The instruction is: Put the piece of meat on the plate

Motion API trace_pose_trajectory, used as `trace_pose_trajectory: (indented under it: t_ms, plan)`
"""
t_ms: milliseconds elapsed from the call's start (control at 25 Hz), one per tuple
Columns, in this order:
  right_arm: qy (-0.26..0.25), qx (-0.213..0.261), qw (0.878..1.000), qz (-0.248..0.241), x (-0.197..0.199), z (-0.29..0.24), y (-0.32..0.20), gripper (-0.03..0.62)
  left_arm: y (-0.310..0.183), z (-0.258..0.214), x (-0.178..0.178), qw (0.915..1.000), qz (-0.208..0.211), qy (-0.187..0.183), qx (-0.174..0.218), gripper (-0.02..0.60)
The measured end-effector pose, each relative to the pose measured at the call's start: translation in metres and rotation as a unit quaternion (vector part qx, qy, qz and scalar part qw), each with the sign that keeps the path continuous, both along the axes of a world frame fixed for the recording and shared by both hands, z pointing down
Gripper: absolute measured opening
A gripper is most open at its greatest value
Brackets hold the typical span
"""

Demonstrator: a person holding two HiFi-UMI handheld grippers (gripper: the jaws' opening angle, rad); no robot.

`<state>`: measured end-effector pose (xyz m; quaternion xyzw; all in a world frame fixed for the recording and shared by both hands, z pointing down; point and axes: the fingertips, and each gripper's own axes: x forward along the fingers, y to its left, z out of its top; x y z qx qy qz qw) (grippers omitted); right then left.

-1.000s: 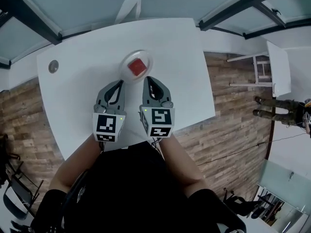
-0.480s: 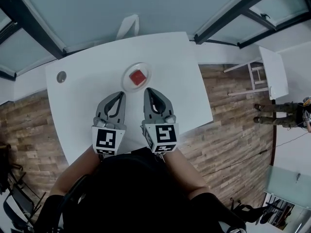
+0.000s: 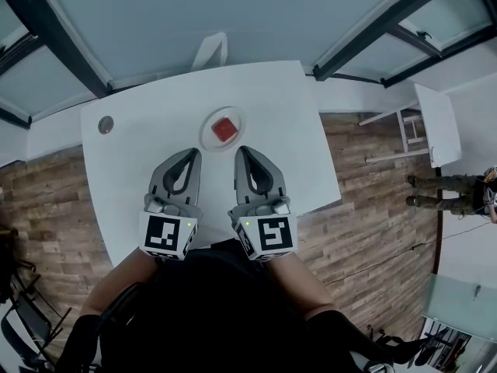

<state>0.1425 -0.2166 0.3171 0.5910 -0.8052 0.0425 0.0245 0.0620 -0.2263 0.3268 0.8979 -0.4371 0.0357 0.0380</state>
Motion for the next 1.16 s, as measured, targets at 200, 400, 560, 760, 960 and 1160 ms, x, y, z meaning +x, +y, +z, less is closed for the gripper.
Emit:
trace_pose_trajectory:
  t_ms: [200, 400, 560, 760, 960, 1160]
  plan:
    - [0.008, 0.017, 1.000, -0.003, -0.003, -0.013, 0.007, 0.003, 0.006, -0.011, 0.004, 1.0000, 0.004, 0.002, 0.007, 0.003]
    - [0.008, 0.028, 1.000, -0.002, -0.002, -0.020, 0.011, 0.003, 0.010, -0.014, 0.007, 0.9999, 0.010, 0.000, 0.014, 0.003]
    - [0.007, 0.024, 1.000, -0.004, -0.004, -0.018, 0.010, 0.003, 0.010, -0.005, 0.007, 0.9999, 0.011, -0.007, 0.002, 0.003]
    - [0.007, 0.019, 1.000, -0.003, -0.005, -0.013, 0.008, 0.003, 0.008, -0.006, 0.008, 0.9999, 0.015, -0.003, 0.003, 0.003]
    - [0.004, 0.015, 1.000, -0.003, -0.006, -0.008, 0.004, 0.003, 0.005, -0.004, 0.006, 0.9999, 0.014, -0.001, -0.003, 0.003]
    - [0.012, 0.013, 1.000, -0.004, -0.009, -0.007, 0.001, 0.003, 0.002, -0.004, 0.005, 0.9999, 0.017, -0.001, -0.002, 0.003]
